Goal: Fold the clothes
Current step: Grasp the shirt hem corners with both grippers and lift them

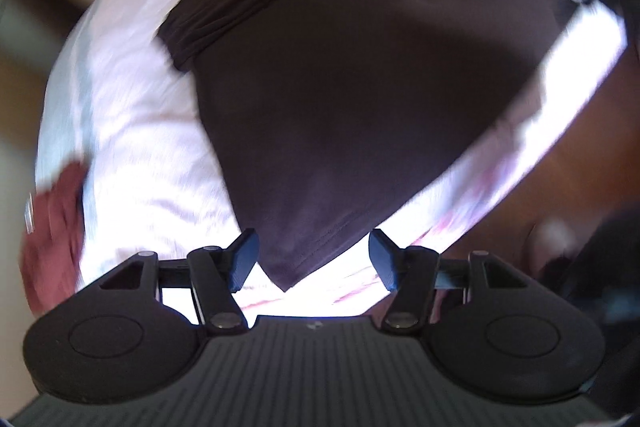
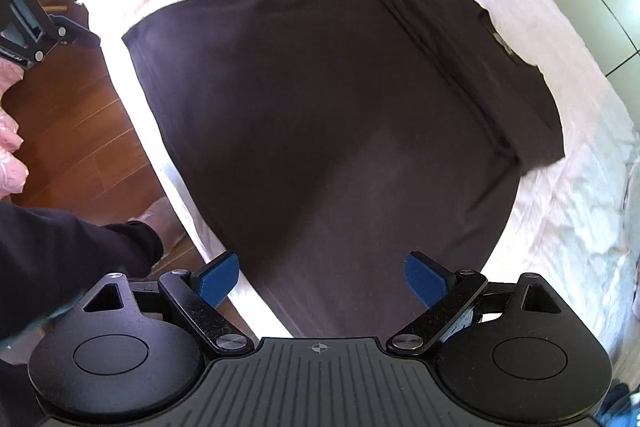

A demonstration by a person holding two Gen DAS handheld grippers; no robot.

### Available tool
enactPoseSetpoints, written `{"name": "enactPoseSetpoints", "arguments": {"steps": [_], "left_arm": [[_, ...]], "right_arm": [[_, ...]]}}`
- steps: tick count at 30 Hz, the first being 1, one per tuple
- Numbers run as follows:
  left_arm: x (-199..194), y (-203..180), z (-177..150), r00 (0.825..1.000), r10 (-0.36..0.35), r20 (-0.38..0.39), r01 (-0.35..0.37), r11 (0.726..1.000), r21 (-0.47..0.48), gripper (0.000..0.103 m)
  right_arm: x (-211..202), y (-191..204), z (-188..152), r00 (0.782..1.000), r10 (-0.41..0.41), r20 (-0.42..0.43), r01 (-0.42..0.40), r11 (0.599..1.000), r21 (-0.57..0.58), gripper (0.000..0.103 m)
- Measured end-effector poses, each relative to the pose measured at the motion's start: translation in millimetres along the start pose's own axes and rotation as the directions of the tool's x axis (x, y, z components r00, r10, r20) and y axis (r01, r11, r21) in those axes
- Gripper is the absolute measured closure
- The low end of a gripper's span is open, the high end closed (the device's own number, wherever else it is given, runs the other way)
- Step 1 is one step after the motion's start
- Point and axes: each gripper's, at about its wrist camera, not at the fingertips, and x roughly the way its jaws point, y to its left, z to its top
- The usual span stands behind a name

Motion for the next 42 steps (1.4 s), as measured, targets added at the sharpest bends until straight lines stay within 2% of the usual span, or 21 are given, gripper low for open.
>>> {"name": "enactPoseSetpoints", "arguments": {"steps": [1,2,3,4,7,11,13,14,16,19,21,25,29,32,35,37,40,41,42], "left_arm": [[7.8,-10.7,-3.1,1.000,0.014,0.013,-0.015,0.997,0.075,0.046],[17.1,-19.2,-7.1,0.999,0.030,0.023,-0.033,0.990,0.141,0.046],[27.3,-26.4,-11.6,0.998,0.049,0.030,-0.054,0.979,0.199,0.046],[37.6,-33.5,-16.1,0.997,0.066,0.038,-0.074,0.964,0.256,0.046],[67.5,-42.2,-30.8,0.993,0.102,0.051,-0.114,0.925,0.363,0.046],[95.0,-40.9,-45.0,0.993,0.087,0.077,-0.112,0.894,0.434,0.046],[95.0,-31.1,-43.1,0.995,0.046,0.084,-0.078,0.902,0.425,0.062],[92.5,-25.3,-39.5,0.997,0.022,0.080,-0.053,0.910,0.412,0.065],[81.6,-14.8,-35.0,0.996,-0.027,0.083,-0.007,0.920,0.391,0.083],[63.2,-4.5,-31.8,0.993,-0.075,0.095,0.034,0.927,0.374,0.094],[51.4,1.7,-29.1,0.990,-0.093,0.106,0.050,0.935,0.351,0.098],[37.8,19.7,-18.4,0.987,-0.105,0.118,0.070,0.961,0.269,0.099],[31.0,38.4,-3.9,0.982,-0.121,0.144,0.096,0.981,0.170,0.099],[26.2,42.8,1.8,0.982,-0.120,0.145,0.094,0.980,0.175,0.099],[22.3,44.4,2.3,0.983,-0.123,0.140,0.095,0.976,0.194,0.099],[21.6,45.3,3.4,0.983,-0.120,0.137,0.092,0.977,0.194,0.099],[27.3,48.0,6.3,0.986,-0.111,0.122,0.085,0.976,0.201,0.099],[30.0,48.6,7.3,0.987,-0.108,0.116,0.082,0.975,0.206,0.099],[28.5,49.5,7.9,0.988,-0.104,0.114,0.078,0.974,0.213,0.099]], "right_arm": [[1.8,2.4,-8.7,1.000,-0.012,0.019,0.012,1.000,0.009,0.011],[4.4,4.3,-16.1,0.999,-0.029,0.028,0.029,0.999,0.024,0.017],[7.8,5.9,-22.5,0.999,-0.041,0.035,0.040,0.999,0.037,0.029],[12.2,7.2,-27.6,0.998,-0.046,0.039,0.044,0.998,0.046,0.033],[27.8,10.7,-36.9,0.998,-0.053,0.039,0.051,0.998,0.047,0.035],[47.1,15.1,-41.7,0.998,-0.059,0.035,0.059,0.998,0.023,0.035],[53.6,17.0,-41.2,0.997,-0.071,0.029,0.071,0.997,0.007,0.035],[55.1,18.0,-41.4,0.996,-0.083,0.028,0.083,0.997,0.000,0.035],[55.6,19.3,-43.4,0.994,-0.108,0.027,0.109,0.994,-0.011,0.035],[53.5,21.6,-48.5,0.992,-0.122,0.024,0.123,0.992,-0.035,0.035],[51.6,24.5,-53.2,0.992,-0.121,0.028,0.123,0.991,-0.059,0.034],[58.0,39.0,-61.1,0.994,-0.102,0.049,0.107,0.988,-0.112,0.033],[74.1,53.7,-65.5,0.988,-0.116,0.097,0.131,0.977,-0.168,0.033],[80.2,54.1,-69.5,0.983,-0.120,0.140,0.143,0.975,-0.171,0.034],[70.6,37.8,-75.6,0.983,-0.124,0.137,0.138,0.985,-0.099,0.064],[61.9,29.2,-83.7,0.977,-0.163,0.138,0.175,0.982,-0.074,0.065],[67.2,14.7,-94.5,0.974,-0.207,0.090,0.214,0.974,-0.078,0.067],[71.4,8.5,-97.1,0.976,-0.205,0.070,0.210,0.975,-0.076,0.080],[73.4,2.6,-98.8,0.979,-0.196,0.059,0.200,0.977,-0.077,0.101]]}}
